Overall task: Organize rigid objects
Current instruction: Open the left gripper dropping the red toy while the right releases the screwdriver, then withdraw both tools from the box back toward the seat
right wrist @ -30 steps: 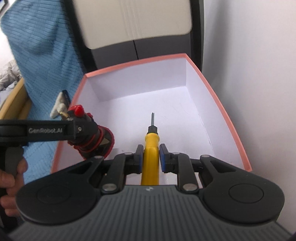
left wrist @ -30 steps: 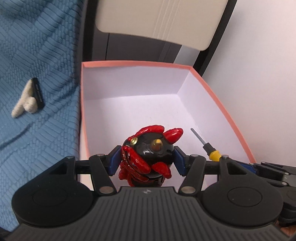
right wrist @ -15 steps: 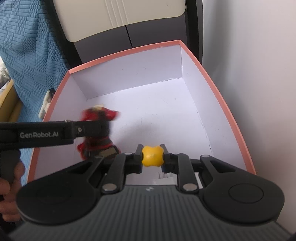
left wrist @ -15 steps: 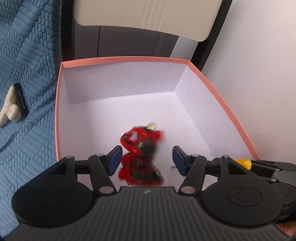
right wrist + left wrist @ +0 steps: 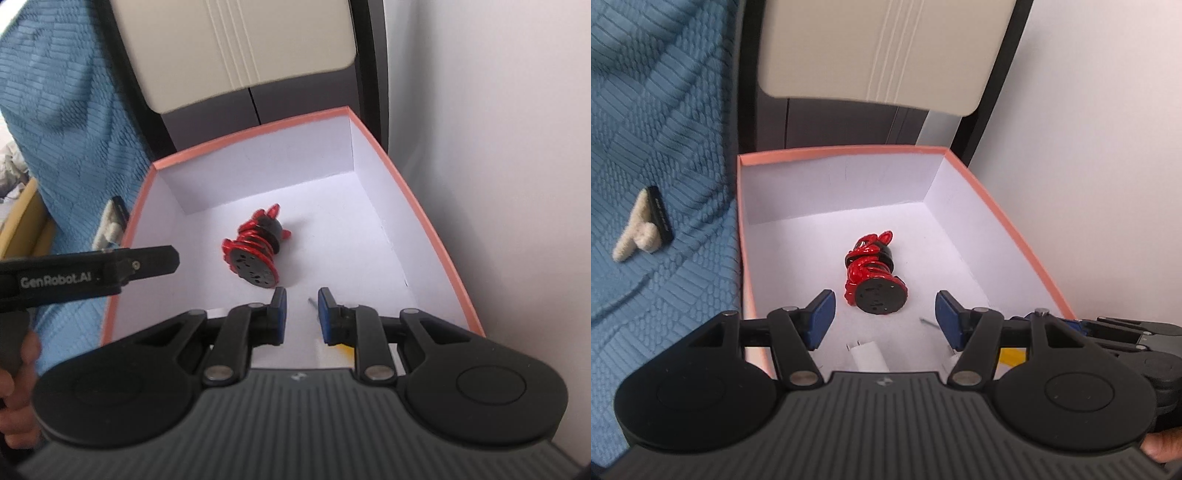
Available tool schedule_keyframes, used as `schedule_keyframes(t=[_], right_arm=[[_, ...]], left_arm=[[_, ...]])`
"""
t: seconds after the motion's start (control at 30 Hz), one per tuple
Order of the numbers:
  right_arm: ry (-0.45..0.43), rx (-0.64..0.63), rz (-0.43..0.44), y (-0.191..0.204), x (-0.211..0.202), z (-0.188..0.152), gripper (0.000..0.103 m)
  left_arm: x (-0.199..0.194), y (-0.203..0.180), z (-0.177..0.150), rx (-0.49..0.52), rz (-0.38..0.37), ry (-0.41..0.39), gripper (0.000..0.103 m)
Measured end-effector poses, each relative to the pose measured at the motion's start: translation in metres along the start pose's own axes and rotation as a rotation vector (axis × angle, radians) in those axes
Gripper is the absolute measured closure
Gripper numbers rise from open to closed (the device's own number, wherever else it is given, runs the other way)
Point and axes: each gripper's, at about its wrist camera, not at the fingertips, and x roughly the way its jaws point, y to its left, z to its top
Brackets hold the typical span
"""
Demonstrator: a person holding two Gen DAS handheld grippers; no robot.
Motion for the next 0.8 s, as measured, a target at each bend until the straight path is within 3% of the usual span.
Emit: schedule_keyframes(t=[0.3, 0.8], right_arm=[[-0.092, -0.018, 0.031, 0.04, -0.064, -0.01, 0.081], [-0.19, -0.071, 0.076, 0.106, -0.144, -0.047, 0.081]], left_arm=[[-0.081, 0.001, -0.009, 0.026, -0.009, -0.094, 0.037], [-0.2, 0.037, -0.058, 0.008, 0.01, -0.229, 0.033]])
